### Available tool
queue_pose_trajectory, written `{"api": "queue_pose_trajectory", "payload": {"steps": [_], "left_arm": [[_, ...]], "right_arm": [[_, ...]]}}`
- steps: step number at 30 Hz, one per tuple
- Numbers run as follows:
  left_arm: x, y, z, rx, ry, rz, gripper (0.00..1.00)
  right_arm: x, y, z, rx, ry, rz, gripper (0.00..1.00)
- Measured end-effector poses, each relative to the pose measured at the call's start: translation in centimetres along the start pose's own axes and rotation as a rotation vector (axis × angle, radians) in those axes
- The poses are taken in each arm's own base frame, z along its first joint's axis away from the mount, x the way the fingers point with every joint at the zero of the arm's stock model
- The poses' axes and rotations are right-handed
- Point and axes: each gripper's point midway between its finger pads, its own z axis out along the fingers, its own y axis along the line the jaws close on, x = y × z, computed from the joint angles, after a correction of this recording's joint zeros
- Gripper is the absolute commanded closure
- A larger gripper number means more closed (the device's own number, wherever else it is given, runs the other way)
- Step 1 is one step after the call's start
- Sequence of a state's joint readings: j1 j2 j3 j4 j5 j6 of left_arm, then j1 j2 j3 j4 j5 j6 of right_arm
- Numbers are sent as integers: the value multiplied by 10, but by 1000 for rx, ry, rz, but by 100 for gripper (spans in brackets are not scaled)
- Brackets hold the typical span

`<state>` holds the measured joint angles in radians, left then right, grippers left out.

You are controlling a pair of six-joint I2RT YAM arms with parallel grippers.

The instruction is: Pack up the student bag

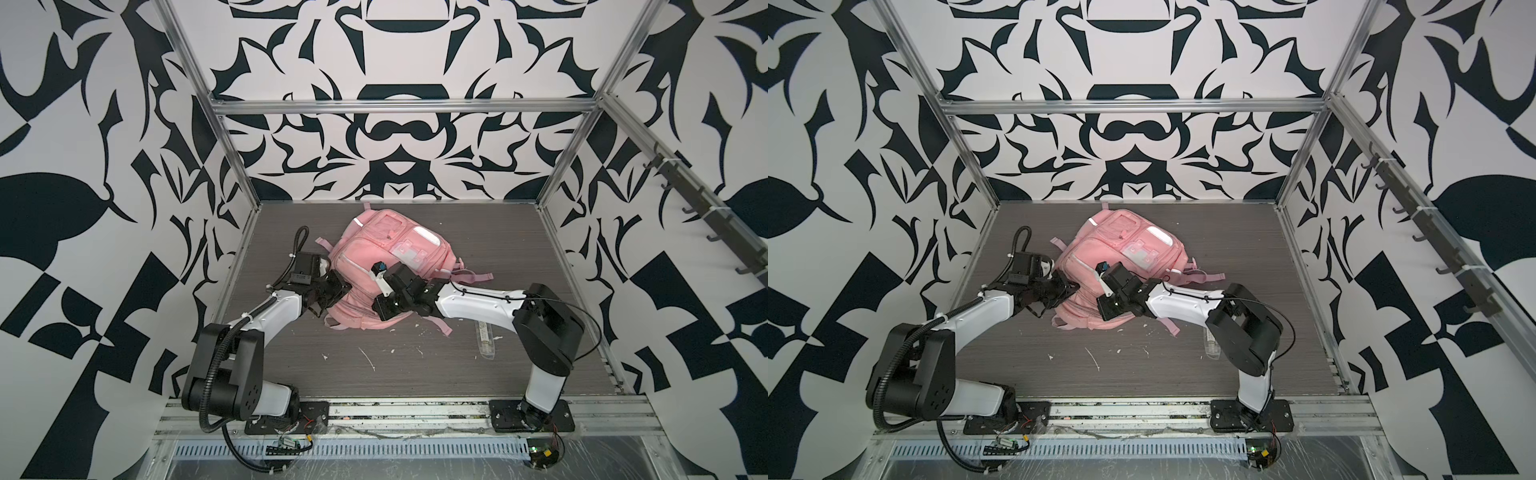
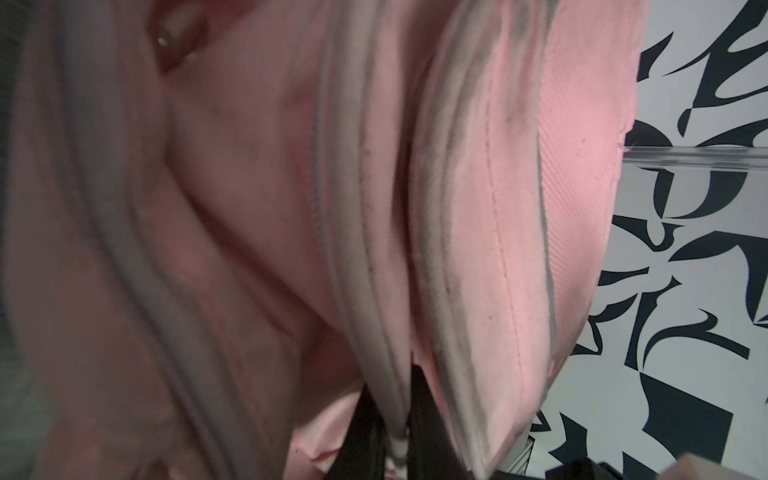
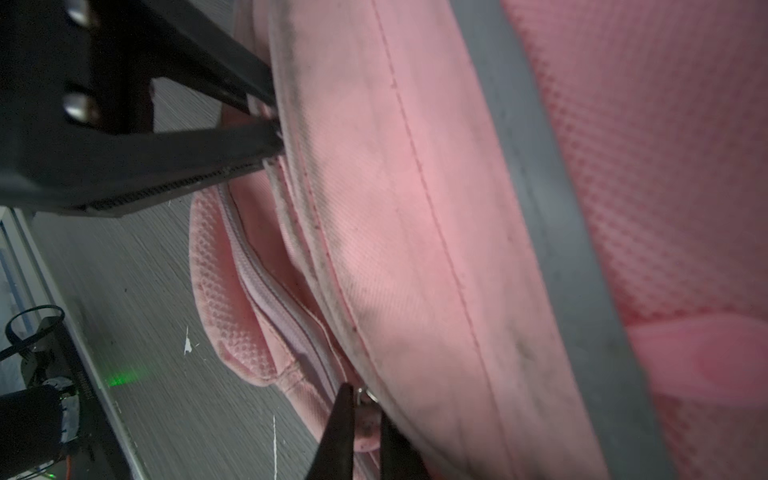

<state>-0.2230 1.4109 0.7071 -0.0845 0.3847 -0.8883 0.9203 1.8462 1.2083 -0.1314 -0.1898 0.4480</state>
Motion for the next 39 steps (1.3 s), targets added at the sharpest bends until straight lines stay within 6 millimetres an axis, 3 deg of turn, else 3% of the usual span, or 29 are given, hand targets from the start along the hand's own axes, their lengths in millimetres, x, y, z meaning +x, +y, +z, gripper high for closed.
{"api": "queue_pose_trajectory", "payload": {"steps": [8,11,15,21,26,29,32,39], "left_arm": [[-9,-1,-2,-23,-84,10,87],[-8,-5,-2,-28,-103,20,87],[3,-6,-2,-21,-86,34,79],[37,-15,-13,-31,33,127,55],[14,-62,-50,13,-67,270,53],[-3,-81,-62,19,-133,336,53],[-16,-82,-56,-14,-146,367,53],[-36,-63,-1,-136,-56,389,53]], "right_arm": [[-7,2,29,24,78,92,100],[-9,-2,29,26,88,129,100],[-14,-7,25,5,77,166,100],[-22,-12,4,-49,-6,170,100],[-20,-16,-25,-65,-61,162,100],[-10,-23,-40,-54,-67,161,100],[1,-35,-52,-35,-64,169,100],[13,-65,-88,19,-76,197,100]]}}
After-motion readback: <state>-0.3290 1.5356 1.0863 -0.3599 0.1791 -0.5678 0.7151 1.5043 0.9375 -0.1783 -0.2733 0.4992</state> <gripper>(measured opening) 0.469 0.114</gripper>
